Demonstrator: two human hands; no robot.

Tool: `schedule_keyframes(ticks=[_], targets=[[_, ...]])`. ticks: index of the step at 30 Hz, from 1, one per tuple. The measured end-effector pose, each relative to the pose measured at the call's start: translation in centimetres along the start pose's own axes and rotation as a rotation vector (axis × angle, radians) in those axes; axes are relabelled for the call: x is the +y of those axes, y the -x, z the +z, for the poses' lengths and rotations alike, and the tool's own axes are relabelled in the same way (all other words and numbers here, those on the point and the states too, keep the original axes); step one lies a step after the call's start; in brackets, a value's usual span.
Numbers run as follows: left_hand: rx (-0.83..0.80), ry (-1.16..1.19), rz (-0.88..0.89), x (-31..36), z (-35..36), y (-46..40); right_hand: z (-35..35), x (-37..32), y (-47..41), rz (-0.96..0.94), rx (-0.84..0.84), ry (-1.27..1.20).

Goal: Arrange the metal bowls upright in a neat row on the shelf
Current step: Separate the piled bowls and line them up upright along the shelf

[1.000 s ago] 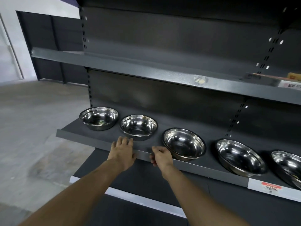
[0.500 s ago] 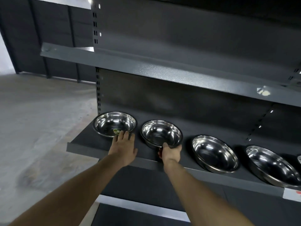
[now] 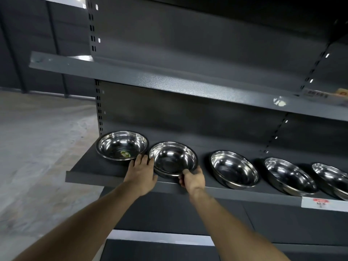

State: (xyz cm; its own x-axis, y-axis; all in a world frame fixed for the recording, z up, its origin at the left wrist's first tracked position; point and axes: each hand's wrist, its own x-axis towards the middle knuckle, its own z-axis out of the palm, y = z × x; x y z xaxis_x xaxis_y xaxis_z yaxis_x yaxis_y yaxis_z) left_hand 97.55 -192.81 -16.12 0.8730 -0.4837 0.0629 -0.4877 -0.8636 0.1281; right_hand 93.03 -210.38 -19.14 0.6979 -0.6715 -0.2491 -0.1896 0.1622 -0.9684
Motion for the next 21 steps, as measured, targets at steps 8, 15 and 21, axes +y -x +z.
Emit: schedule_keyframes(ticks=[8,15,21], targets=[[0.007,-0.035,-0.008,1.0,-0.3,2.7,-1.5,0.2,1.2,0.021,-0.019,0.008],[-0.022,-0.084,-0.076,0.0,-0.5,5.8,-0.7,0.4,5.0,-0.210,0.234,0.247],[-0.044,-0.142,-0.196,-2.8,-1.0,8.8,4.5,0.7,7.8,-0.328,-0.102,0.228]])
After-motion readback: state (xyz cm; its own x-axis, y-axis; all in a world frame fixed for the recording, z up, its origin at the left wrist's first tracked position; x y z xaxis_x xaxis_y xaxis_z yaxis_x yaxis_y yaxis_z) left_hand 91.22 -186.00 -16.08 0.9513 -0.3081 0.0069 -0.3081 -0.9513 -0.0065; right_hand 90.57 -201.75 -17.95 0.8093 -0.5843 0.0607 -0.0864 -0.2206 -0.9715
